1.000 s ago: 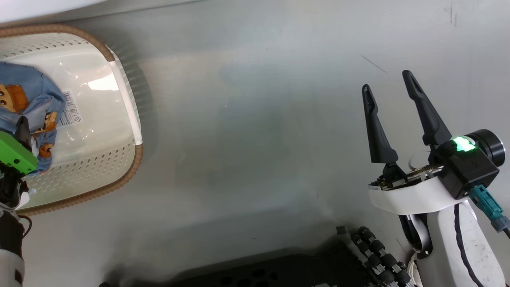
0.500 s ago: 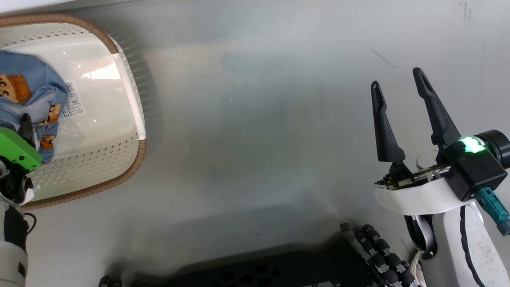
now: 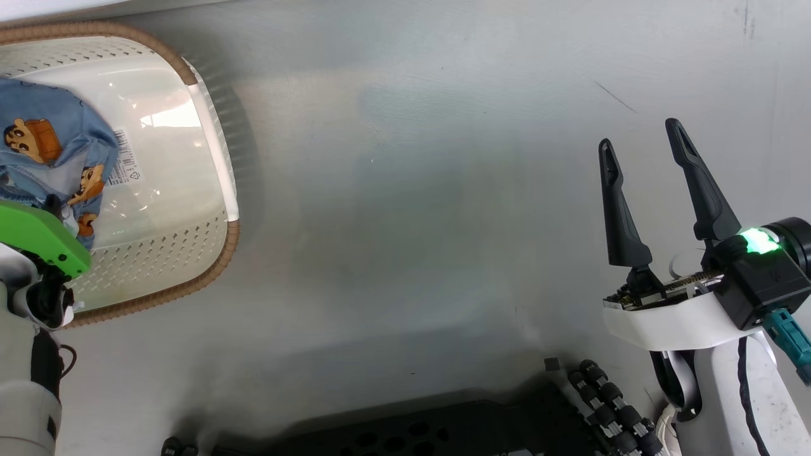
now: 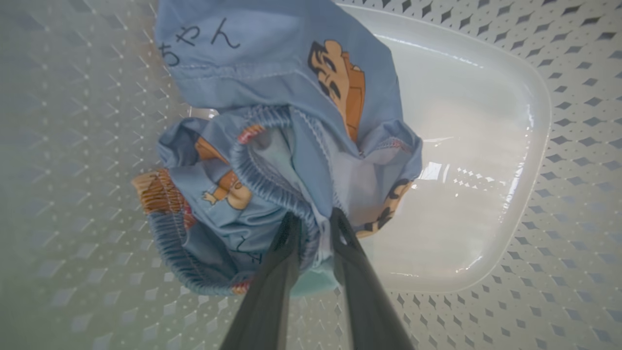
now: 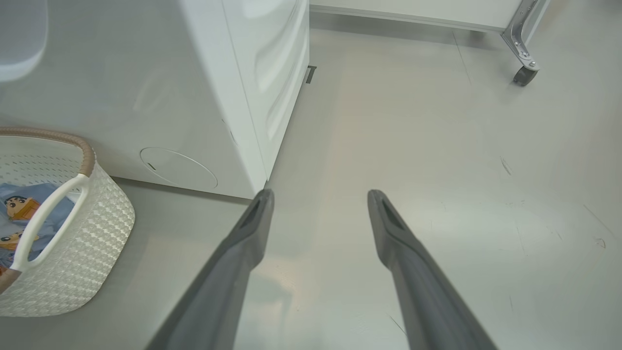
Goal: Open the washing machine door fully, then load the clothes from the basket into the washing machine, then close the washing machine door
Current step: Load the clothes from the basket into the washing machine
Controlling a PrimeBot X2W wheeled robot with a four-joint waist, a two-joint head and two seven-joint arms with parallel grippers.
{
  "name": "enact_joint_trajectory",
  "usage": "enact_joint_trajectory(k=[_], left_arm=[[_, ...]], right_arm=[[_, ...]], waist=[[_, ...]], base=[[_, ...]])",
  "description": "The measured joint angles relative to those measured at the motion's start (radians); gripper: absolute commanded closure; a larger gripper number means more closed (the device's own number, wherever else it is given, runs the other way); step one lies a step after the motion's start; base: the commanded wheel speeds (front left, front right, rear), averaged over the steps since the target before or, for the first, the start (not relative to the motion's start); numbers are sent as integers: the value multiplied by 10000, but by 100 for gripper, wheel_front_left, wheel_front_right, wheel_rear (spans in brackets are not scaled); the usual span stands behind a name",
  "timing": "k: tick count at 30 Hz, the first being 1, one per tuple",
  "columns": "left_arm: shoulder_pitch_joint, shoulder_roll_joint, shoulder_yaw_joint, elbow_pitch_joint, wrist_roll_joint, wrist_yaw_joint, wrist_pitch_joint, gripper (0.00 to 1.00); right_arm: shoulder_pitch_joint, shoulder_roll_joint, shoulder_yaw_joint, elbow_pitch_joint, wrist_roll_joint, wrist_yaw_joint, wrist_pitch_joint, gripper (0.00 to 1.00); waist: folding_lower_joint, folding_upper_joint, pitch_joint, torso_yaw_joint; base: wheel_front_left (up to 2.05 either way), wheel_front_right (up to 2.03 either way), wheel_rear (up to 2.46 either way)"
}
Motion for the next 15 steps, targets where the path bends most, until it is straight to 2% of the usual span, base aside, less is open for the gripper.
enact_joint_trajectory(k=[1, 3, 4, 15], left_arm=[[-21, -10, -15, 71, 2, -2, -35, 73], [-52, -19, -36, 130, 19, -6, -119, 94], [-81, -21, -52, 153, 35, -8, -165, 100], [-284, -299, -113, 579, 59, -86, -984, 100]], right_arm=[[0, -6, -13, -23, -31, 0, 0, 0], [6, -19, -44, -65, -33, 0, 0, 0], [12, -25, -59, -81, -36, 0, 0, 0], [16, -25, -79, -50, -38, 0, 0, 0]], waist=[[0, 0, -7, 9], [0, 0, -22, 26], [0, 0, -28, 34], [0, 0, -195, 154]], base=[[0, 0, 0], [0, 0, 0], [0, 0, 0], [0, 0, 0]])
